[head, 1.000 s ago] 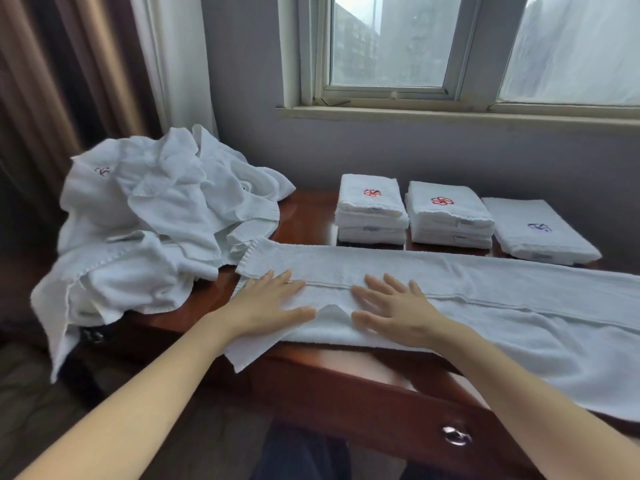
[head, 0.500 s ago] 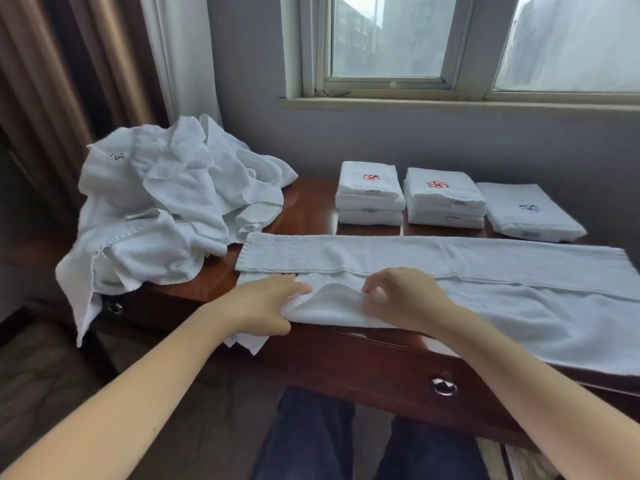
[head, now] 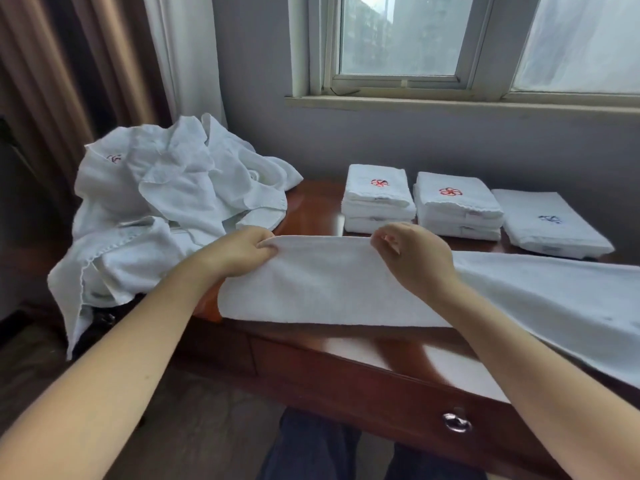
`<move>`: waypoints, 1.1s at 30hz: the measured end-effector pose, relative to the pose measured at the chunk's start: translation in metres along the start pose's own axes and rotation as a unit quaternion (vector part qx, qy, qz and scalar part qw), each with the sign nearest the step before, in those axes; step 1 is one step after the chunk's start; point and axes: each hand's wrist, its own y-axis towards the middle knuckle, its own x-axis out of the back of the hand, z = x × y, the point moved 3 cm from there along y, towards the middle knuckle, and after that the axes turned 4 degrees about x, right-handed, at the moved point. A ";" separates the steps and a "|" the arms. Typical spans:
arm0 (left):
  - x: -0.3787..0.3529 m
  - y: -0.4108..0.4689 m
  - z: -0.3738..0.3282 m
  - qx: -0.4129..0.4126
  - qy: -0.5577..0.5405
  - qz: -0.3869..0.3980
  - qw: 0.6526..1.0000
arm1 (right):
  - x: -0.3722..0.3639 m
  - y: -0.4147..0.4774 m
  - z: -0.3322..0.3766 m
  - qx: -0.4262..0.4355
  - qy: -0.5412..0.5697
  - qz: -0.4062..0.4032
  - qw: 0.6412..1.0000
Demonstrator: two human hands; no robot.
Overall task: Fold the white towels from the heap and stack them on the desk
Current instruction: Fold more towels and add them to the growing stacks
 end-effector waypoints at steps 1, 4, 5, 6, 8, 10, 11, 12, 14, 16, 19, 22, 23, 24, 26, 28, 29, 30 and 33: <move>-0.003 0.009 0.001 0.007 0.008 -0.016 1.000 | -0.006 0.009 -0.004 0.004 -0.002 -0.002 1.000; -0.011 0.035 0.007 0.017 0.033 -0.051 0.998 | -0.030 0.030 -0.017 0.003 0.001 0.018 1.000; -0.015 0.042 0.010 0.021 0.045 -0.054 0.997 | -0.039 0.036 -0.021 0.003 0.005 0.027 1.000; -0.018 0.048 0.013 0.030 0.058 -0.053 0.996 | -0.048 0.039 -0.025 0.003 0.011 0.037 0.999; -0.026 0.056 0.017 0.062 0.105 -0.060 0.991 | -0.067 0.042 -0.033 -0.004 0.023 0.066 0.998; -0.037 0.061 0.018 0.060 0.218 -0.100 0.969 | -0.085 0.040 -0.041 -0.021 0.033 0.108 0.993; -0.043 0.063 0.015 0.039 0.259 -0.133 0.956 | -0.091 0.037 -0.044 -0.030 0.038 0.120 0.992; -0.049 0.064 0.010 0.002 0.254 -0.171 0.952 | -0.096 0.035 -0.046 -0.037 0.043 0.123 0.991; -0.067 0.063 -0.003 -0.071 0.170 -0.184 0.965 | -0.099 0.034 -0.049 -0.040 0.052 0.116 0.991; -0.090 0.065 -0.015 -0.102 0.120 -0.117 0.981 | -0.100 0.033 -0.051 -0.040 0.060 0.114 0.991; -0.115 0.068 -0.016 -0.070 0.124 -0.025 0.989 | -0.099 0.032 -0.052 -0.047 0.068 0.113 0.990; -0.115 0.070 -0.010 -0.066 0.129 -0.012 0.989 | -0.099 0.030 -0.051 -0.056 0.072 0.111 0.990; -0.114 0.069 -0.009 -0.070 0.134 -0.011 0.988 | -0.099 0.029 -0.050 -0.060 0.074 0.111 0.989; -0.113 0.069 -0.008 -0.074 0.139 -0.009 0.987 | -0.099 0.027 -0.048 -0.066 0.078 0.109 0.989; -0.109 0.067 -0.002 -0.083 0.145 -0.008 0.986 | -0.100 0.025 -0.041 -0.076 0.083 0.102 0.988; -0.103 0.064 0.008 -0.084 0.149 -0.006 0.985 | -0.104 0.022 -0.028 -0.076 0.079 0.095 0.989; -0.099 0.062 0.015 -0.083 0.152 -0.004 0.985 | -0.105 0.022 -0.020 -0.074 0.079 0.093 0.990; -0.096 0.061 0.021 -0.080 0.157 -0.003 0.984 | -0.107 0.022 -0.013 -0.074 0.080 0.092 0.990; -0.089 0.058 0.031 -0.071 0.172 0.008 0.982 | -0.106 0.022 0.001 -0.075 0.085 0.098 0.989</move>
